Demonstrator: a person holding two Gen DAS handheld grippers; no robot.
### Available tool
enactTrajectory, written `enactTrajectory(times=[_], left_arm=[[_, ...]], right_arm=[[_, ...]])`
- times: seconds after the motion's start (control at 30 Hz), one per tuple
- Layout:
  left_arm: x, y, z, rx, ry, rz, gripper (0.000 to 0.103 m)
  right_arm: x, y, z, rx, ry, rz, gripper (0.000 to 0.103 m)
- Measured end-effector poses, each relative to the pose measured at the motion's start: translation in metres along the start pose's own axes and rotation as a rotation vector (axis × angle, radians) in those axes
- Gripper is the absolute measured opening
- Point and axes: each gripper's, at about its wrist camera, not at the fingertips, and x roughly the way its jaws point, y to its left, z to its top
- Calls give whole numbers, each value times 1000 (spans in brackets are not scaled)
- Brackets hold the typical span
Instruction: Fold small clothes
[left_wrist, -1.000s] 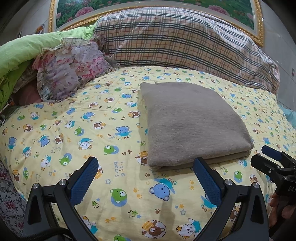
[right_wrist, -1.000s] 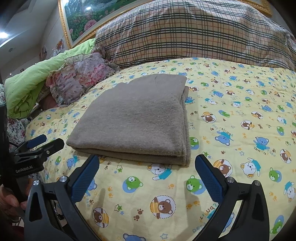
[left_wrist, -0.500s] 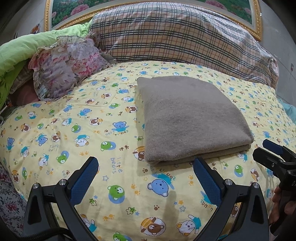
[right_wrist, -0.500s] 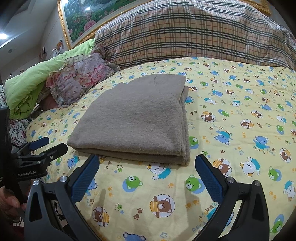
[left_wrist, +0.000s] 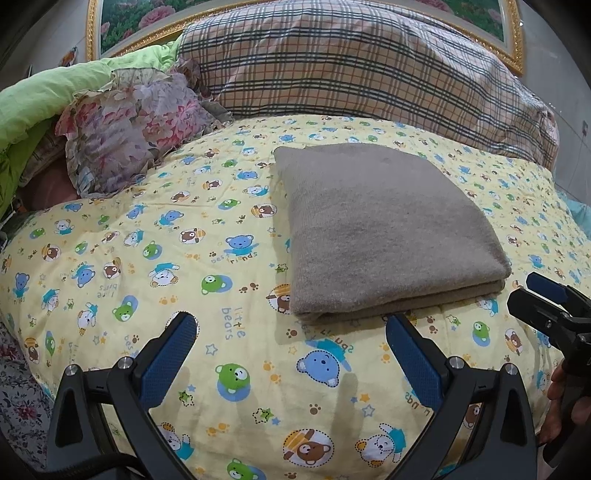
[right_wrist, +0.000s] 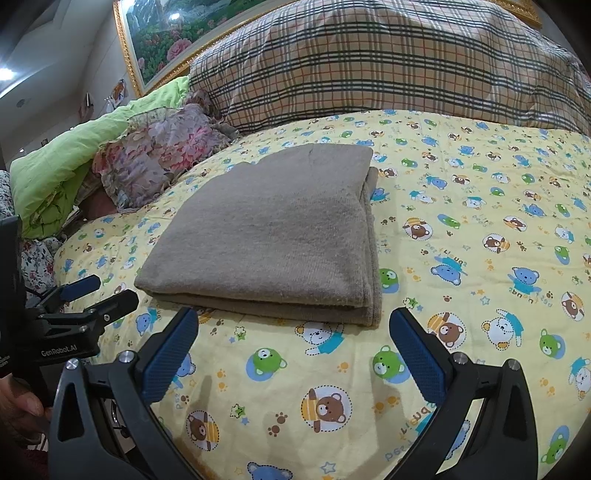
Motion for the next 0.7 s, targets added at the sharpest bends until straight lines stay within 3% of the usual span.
enactTrajectory(times=[0.7], left_arm=[[3,3,-1,-7,17,-5,103]], right_arm=[[5,2,1,-4,13,6,103]])
